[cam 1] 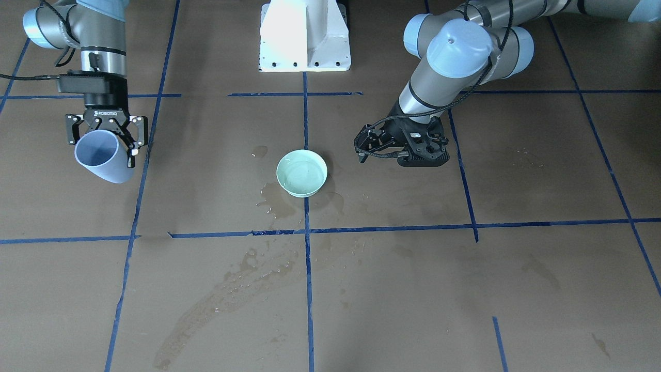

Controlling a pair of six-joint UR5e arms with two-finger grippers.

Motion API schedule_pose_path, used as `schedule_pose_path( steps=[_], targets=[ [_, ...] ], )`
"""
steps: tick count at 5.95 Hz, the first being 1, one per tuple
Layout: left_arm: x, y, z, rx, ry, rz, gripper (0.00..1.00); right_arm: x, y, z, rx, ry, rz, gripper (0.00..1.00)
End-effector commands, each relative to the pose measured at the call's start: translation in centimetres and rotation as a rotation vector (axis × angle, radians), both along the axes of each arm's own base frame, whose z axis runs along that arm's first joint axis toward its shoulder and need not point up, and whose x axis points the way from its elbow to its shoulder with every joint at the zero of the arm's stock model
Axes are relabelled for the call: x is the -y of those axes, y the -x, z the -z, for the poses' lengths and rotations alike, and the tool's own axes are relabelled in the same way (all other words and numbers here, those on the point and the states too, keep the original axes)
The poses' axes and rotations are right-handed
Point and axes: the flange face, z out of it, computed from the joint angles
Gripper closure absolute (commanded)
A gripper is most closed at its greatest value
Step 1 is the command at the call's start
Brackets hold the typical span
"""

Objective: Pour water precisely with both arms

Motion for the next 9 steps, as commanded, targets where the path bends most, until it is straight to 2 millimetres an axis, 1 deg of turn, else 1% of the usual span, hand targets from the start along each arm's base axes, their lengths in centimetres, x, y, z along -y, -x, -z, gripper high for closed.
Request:
schedule_pose_path(
  steps=[1, 2, 3, 4, 5, 6, 7, 8, 9],
  targets=[
    [-0.1, 0.0, 0.2, -0.002, -0.001, 0.001, 0.0, 2.0, -1.8, -5.9, -0.019, -0.001, -0.013, 0.98],
    [-0.1, 0.0, 0.2, -0.002, -0.001, 0.001, 0.0, 2.9, -2.7, -8.0, -0.047, 0.012, -0.037, 0.98],
    [-0.1, -0.1, 0.2, 0.0, -0.001, 0.0, 0.0, 3.4, -3.5, -9.3, -0.059, 0.031, -0.051, 0.98],
    [-0.1, -0.1, 0.2, -0.001, -0.002, 0.0, 0.0, 3.0, -4.4, -10.6, -0.071, 0.045, -0.055, 0.98],
    [-0.1, -0.1, 0.2, -0.001, -0.002, 0.0, 0.0, 2.4, -5.4, -12.9, -0.043, 0.03, -0.051, 0.98],
    [-0.1, -0.1, 0.2, -0.001, -0.002, 0.0, 0.0, 2.2, -6.1, -16.2, -0.013, 0.021, -0.038, 0.98],
    [-0.1, -0.1, 0.1, 0.0, -0.001, 0.0, 0.0, 2.3, -6.8, -17.7, 0.012, 0.029, -0.014, 0.98],
    [-0.1, -0.1, 0.1, 0.0, -0.001, 0.0, 0.0, 2.2, -6.7, -18.3, 0.004, 0.036, -0.01, 0.97],
    [-0.1, -0.1, 0.1, 0.0, -0.002, 0.002, 0.0, 2.1, -6.6, -18.3, 0.0, 0.036, -0.003, 0.9]
  ],
)
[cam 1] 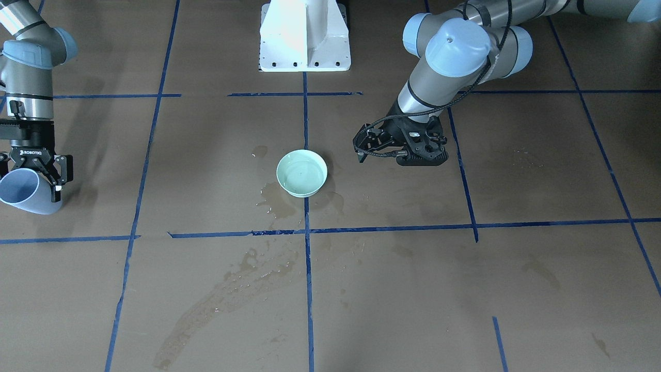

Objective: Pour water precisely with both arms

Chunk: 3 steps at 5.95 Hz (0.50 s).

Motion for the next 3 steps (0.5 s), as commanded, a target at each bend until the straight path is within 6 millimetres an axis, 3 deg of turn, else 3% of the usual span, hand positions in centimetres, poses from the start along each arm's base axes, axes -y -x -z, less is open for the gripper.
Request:
schedule_pose_path(
  steps=[1, 3],
  targets=[
    [0.01, 0.0, -0.02, 0.001, 0.0, 0.001, 0.0, -0.15, 0.16, -0.32, 0.0, 0.008, 0.026, 0.82],
    [0.01, 0.0, -0.02, 0.001, 0.0, 0.001, 0.0, -0.11, 0.22, -0.16, -0.002, 0.005, 0.036, 0.6]
  ],
)
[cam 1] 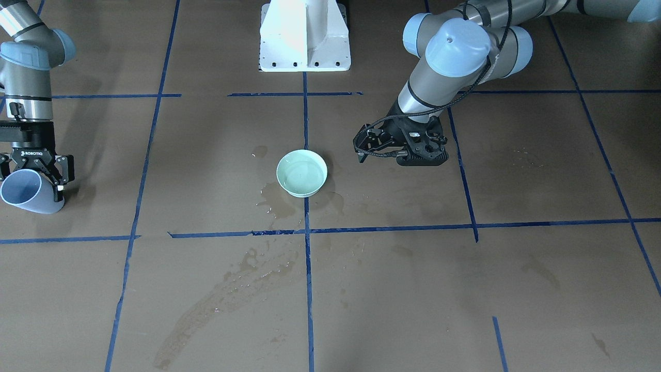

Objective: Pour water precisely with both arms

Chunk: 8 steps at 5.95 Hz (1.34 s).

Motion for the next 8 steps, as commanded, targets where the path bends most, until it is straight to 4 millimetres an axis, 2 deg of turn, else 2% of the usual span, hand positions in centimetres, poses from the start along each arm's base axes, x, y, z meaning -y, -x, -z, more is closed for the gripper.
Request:
schedule_pose_path(
  steps=[1, 2, 5, 8],
  targets=[
    [0.0, 0.0, -0.2, 0.002, 0.001, -0.001, 0.0, -0.1, -0.1, 0.0, 0.004, -0.003, 0.013, 0.43],
    [0.0, 0.0, 0.0, -0.001, -0.001, -0.002, 0.0, -0.2, 0.0, 0.2, 0.019, -0.007, 0.023, 0.0],
    [0.0, 0.0, 0.0, 0.0, -0.001, -0.001, 0.0, -0.4, -0.3, 0.0, 0.024, -0.009, 0.022, 0.0],
    [0.0, 0.0, 0.0, -0.001, -0.001, -0.002, 0.0, -1.7, -2.3, -0.6, 0.045, -0.012, 0.019, 0.0]
  ],
)
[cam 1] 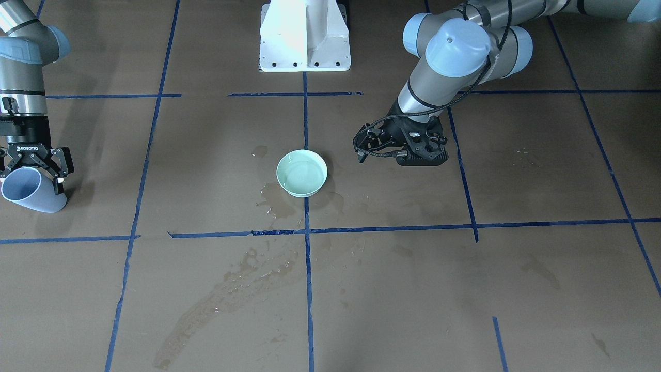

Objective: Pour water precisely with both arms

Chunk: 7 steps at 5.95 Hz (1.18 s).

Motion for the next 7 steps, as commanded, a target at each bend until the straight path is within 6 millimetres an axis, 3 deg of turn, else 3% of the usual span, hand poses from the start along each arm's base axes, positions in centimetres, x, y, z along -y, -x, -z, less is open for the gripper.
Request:
schedule_pose_path(
  steps=[1, 3, 7],
  targets=[
    [0.0, 0.0, 0.1, -0.001, -0.001, 0.0, 0.0, -0.6, -0.6, -0.1, 0.014, -0.001, 0.004, 0.0],
    [-0.5, 0.3, -0.2, -0.003, -0.001, -0.003, 0.0, -1.6, -1.0, -0.2, 0.061, 0.006, 0.061, 0.0],
    [-0.6, 0.5, -0.1, -0.005, -0.003, -0.003, 0.0, -6.4, -6.5, -2.6, 0.151, 0.024, 0.184, 0.0]
  ],
)
